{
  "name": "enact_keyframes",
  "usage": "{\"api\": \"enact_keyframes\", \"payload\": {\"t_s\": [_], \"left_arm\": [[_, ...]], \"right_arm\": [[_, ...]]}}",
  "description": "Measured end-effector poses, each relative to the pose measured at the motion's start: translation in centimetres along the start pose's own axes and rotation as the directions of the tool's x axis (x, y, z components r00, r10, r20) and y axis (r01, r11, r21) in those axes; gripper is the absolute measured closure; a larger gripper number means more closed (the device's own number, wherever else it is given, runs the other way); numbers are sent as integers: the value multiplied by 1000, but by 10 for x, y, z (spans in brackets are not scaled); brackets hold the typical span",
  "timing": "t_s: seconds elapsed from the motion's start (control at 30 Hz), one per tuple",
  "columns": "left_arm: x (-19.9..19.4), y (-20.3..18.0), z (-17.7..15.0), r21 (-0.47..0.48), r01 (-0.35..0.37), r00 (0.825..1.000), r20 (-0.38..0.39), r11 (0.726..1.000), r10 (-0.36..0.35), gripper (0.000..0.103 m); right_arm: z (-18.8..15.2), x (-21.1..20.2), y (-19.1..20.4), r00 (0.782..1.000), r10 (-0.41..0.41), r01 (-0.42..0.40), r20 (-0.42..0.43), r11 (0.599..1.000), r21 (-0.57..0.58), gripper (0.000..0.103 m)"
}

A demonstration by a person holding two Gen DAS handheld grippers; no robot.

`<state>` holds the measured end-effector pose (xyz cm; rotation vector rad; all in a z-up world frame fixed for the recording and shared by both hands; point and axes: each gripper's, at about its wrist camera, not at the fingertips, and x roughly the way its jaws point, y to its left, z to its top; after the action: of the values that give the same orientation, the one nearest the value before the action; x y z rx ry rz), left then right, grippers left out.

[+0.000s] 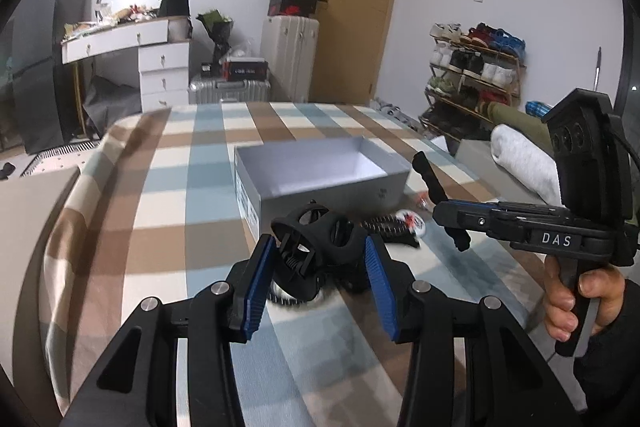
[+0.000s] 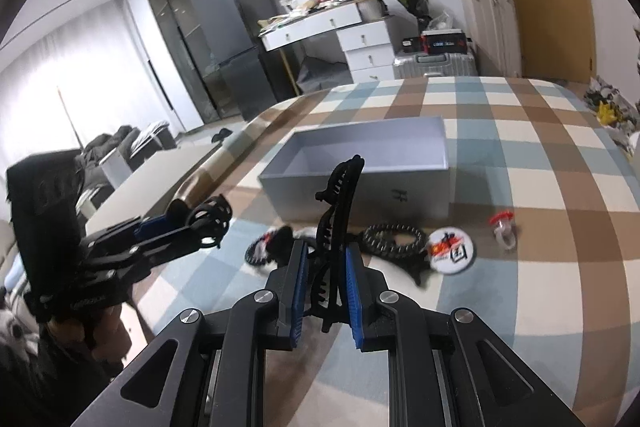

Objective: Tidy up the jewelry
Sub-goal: 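Lift the black claw clip with the right gripper and drop it into the grey box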

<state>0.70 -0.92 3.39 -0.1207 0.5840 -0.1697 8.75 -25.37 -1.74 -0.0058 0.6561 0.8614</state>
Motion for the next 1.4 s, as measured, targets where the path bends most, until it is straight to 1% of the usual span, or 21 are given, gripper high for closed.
{"api": "enact_keyframes", "payload": {"t_s": [0.1, 0.23, 0.37, 0.47, 0.57, 0.63, 0.77, 0.83, 0.93, 1.03, 1.1, 1.17, 1.23, 1.4], "left_arm": [[10, 3, 14, -27, 1, 1000, 11, 1000, -1, 63], [30, 8, 33, -33, -44, 999, 19, 998, 44, 63], [49, 14, 44, -72, -43, 999, 20, 996, 45, 63], [60, 13, 49, -75, -51, 999, 13, 996, 52, 63], [69, 12, 51, -75, -62, 998, -6, 995, 61, 63], [74, 10, 52, -65, -77, 997, -25, 995, 75, 63], [80, 10, 48, -51, -94, 994, -61, 994, 91, 63], [80, 11, 46, -57, -102, 992, -77, 993, 97, 63], [79, 11, 40, -42, -129, 988, -91, 991, 125, 63], [80, 13, 40, -47, -126, 988, -91, 991, 121, 63], [80, 11, 41, -38, -146, 985, -95, 989, 142, 63], [82, 13, 42, -35, -154, 984, -94, 988, 150, 63], [82, 16, 43, -52, -147, 985, -101, 988, 141, 63], [72, 15, 40, -76, -91, 992, -90, 993, 84, 63]], "right_arm": [[16, 6, -6, 1000, 16, -16, 2, 999, 40, 86], [38, 18, -13, 1000, 21, -20, -6, 994, 104, 86], [56, 34, -21, 999, 52, -51, -5, 984, 170, 86], [65, 48, -30, 999, 51, -47, -16, 977, 207, 86], [70, 61, -38, 999, 29, -19, -38, 973, 230, 86], [72, 68, -44, 999, 6, 7, -52, 970, 245, 86], [73, 76, -52, 996, 2, 22, -87, 962, 273, 85], [70, 80, -54, 993, 22, 12, -116, 958, 286, 85], [68, 81, -52, 989, 41, 2, -143, 958, 287, 84], [64, 81, -49, 983, 85, -32, -164, 953, 302, 84], [64, 82, -45, 981, 82, -29, -178, 958, 285, 84], [63, 84, -40, 977, 104, -47, -187, 958, 284, 84], [62, 86, -38, 971, 134, -71, -197, 952, 297, 84], [64, 86, -43, 976, 121, -62, -179, 951, 303, 83]]}}
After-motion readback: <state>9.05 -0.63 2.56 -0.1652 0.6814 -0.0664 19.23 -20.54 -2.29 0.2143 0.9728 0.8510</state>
